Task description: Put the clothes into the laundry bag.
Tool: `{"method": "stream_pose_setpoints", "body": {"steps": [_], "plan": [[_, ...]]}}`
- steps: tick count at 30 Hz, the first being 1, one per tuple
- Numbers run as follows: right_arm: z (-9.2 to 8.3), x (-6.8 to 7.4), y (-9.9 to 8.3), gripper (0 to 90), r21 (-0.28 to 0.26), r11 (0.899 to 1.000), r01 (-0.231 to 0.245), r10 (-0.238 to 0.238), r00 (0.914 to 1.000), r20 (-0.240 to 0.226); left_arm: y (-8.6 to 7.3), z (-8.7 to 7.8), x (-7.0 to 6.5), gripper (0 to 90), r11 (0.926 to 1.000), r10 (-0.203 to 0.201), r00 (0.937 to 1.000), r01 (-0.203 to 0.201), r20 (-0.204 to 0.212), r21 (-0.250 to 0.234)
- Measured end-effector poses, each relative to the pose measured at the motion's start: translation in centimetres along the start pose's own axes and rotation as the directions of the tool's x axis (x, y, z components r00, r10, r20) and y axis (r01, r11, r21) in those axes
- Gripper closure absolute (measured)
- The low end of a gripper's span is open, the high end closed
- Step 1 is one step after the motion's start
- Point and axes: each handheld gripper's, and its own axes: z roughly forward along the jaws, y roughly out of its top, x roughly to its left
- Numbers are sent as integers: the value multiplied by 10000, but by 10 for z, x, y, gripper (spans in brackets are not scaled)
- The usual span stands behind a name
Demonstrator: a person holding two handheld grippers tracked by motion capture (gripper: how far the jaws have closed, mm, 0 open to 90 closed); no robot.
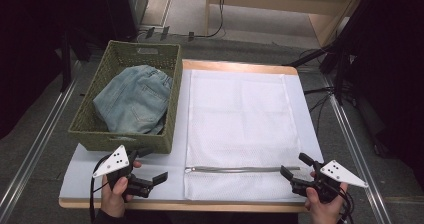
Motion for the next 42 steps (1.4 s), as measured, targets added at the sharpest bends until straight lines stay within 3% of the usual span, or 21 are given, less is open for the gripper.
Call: {"method": "stream_pose_setpoints", "body": {"steps": [14,18,22,24,26,27,28,30,31,36,38,41,42], "plan": [[9,6,3,147,246,9996,141,-138,9998,-115,-2,1,0,17,9999,1,10000,0,-38,160],[19,8,3,141,775,9970,51,-47,10000,-50,-2,3,0,17,9997,-6,10000,7,-6,234],[34,12,1,183,1613,9869,105,-160,9993,329,-3,5,0,17,9994,-16,10000,15,30,335],[40,15,0,269,2024,9789,272,-368,9984,440,-4,6,0,17,9992,24,10000,-25,24,411],[51,24,-4,438,2615,9609,913,-931,9956,-57,-4,6,-1,17,9991,46,10000,-47,40,430],[51,24,-4,438,2615,9609,913,-931,9956,-57,-4,6,-1,17,9990,49,10000,-50,18,438],[53,27,-5,507,2768,9550,1067,-1073,9941,-130,-4,6,-1,17,9990,36,10000,-37,15,455],[59,31,-7,590,3018,9444,1305,-1018,9888,-1092,-4,6,-1,17,9989,7,10000,-6,-14,463],[63,34,-8,607,3115,9395,1424,-1096,9866,-1205,-4,6,-1,17,9989,-4,10000,4,-7,464],[78,47,-10,637,3391,9218,1879,-1637,9815,-991,-6,9,-1,17,9980,36,10000,-38,19,633],[84,51,-11,645,3604,9104,2031,-1838,9791,-874,-6,10,-2,17,9974,80,10000,-78,-15,721],[88,52,-9,692,3786,9071,1840,-1646,9828,-834,-6,10,-2,17,9974,68,10000,-67,-16,723],[90,51,-8,748,3908,9065,1601,-1443,9871,-697,-6,10,-2,17,9974,58,10000,-57,-7,718]]}}
